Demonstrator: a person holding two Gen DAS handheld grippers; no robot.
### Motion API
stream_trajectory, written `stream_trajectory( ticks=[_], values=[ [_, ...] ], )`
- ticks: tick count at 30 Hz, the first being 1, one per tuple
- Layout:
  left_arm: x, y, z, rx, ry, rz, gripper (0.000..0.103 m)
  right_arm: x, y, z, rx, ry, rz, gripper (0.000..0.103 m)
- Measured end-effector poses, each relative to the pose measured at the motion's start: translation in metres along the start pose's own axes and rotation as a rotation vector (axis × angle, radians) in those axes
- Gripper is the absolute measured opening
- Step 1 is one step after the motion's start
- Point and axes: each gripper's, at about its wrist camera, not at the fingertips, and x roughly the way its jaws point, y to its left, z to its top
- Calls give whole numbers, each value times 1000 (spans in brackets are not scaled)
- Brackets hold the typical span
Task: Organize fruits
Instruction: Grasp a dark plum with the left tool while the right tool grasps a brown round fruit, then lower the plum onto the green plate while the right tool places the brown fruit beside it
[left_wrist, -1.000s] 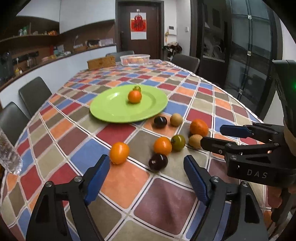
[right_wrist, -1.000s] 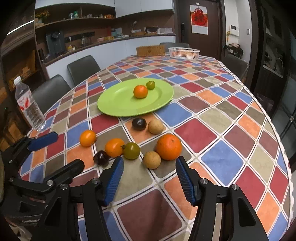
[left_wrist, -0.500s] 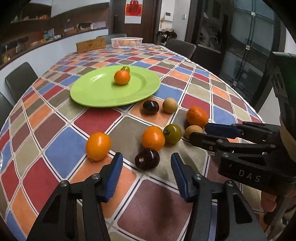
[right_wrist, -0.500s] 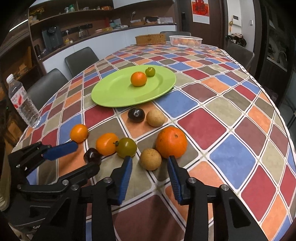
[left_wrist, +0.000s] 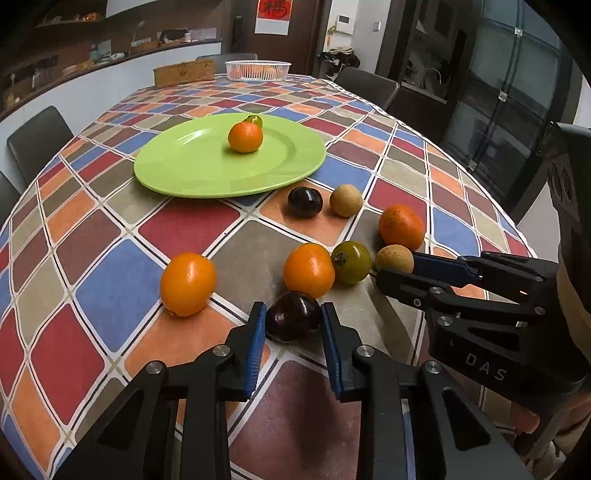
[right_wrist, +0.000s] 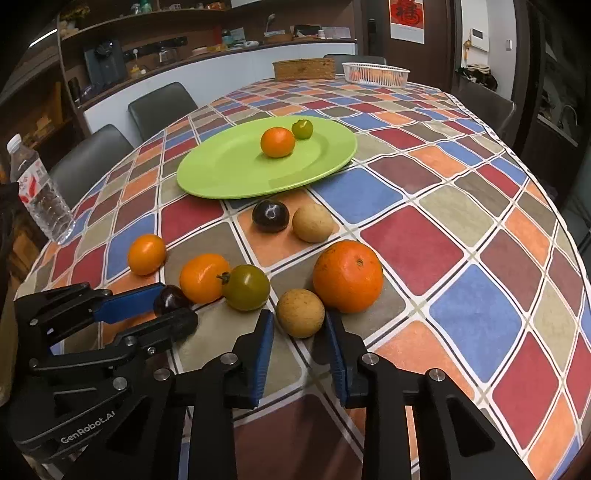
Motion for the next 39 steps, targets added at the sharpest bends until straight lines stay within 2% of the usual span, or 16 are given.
stream_trajectory(
  ticks=[14, 23, 31, 39],
  values=[
    [-22, -4, -2, -3, -38, 12, 29, -16, 3, -3, -1, -43, 21, 27],
    [-55, -10, 5, 3, -115, 21, 29, -46, 11, 4, -14, -104, 54, 27],
    [-84, -9, 24, 26, -205, 42, 29, -72, 20, 23, -37, -190, 81, 27],
    [-91, 3, 48, 31, -255, 63, 29, -77, 26, 51, -60, -235, 98, 27]
  ],
)
